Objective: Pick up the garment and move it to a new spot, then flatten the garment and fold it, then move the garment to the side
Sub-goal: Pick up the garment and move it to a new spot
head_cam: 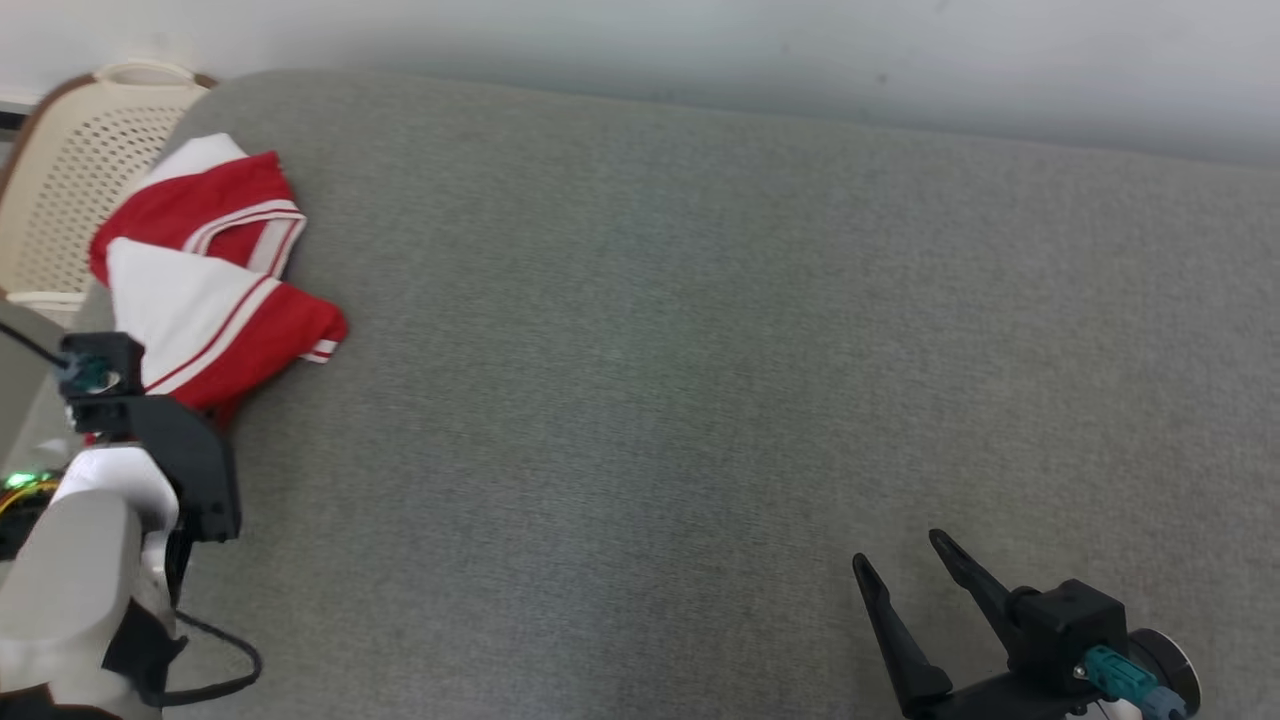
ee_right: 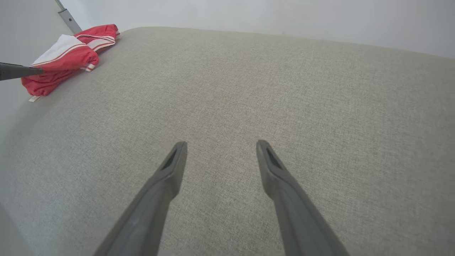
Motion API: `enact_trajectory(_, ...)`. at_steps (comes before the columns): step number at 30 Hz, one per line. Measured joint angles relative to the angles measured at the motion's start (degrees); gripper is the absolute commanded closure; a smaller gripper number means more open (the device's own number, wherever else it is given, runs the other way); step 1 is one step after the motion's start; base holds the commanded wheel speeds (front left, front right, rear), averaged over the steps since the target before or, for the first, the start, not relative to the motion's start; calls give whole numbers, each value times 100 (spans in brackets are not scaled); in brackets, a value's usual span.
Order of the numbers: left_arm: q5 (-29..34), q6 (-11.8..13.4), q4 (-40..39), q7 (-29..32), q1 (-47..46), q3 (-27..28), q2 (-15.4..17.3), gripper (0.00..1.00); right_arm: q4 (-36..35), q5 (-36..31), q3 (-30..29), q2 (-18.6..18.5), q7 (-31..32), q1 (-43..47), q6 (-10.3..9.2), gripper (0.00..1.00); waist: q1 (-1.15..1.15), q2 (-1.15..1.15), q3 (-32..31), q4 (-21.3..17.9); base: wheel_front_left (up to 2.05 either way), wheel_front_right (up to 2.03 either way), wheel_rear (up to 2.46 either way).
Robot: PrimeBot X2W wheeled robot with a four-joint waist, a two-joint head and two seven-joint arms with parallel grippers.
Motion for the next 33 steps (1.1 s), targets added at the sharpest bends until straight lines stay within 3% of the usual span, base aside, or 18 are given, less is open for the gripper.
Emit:
enact_trajectory(6, 107, 374, 498, -125, -40, -34, 76, 0, -78, 7, -74, -55, 37, 256, 0, 0, 0, 0, 156, -298, 0, 0, 0)
enact_trajectory(8, 116, 402, 651, -189, -14, -70, 91, 100, -120, 20, -70, -70, 62, 376, 0, 0, -2, 0, 102, -362, 0, 0, 0)
enact_trajectory(15, 143, 488, 636, -587, -350, -162, 131, 100, -29, 64, -142, 57, -46, 151, 0, 0, -1, 0, 109, -317, 0, 0, 0)
enact_trajectory(24, 124, 202, 602, -945, -586, -292, 156, 100, 670, 312, 35, 253, -500, 10, 0, 0, -2, -1, -469, -324, 0, 0, 0)
enact_trajectory(28, 12, 87, 445, -1148, -689, -263, -23, 100, 1003, 417, 48, 312, -713, 1, 0, 0, -3, -1, -875, -418, 0, 0, 0)
enact_trajectory(33, -241, -41, -64, -1319, -871, -299, -615, 100, 1269, 533, -80, 330, -972, 0, 0, 0, -3, -2, -1422, -645, 0, 0, 0)
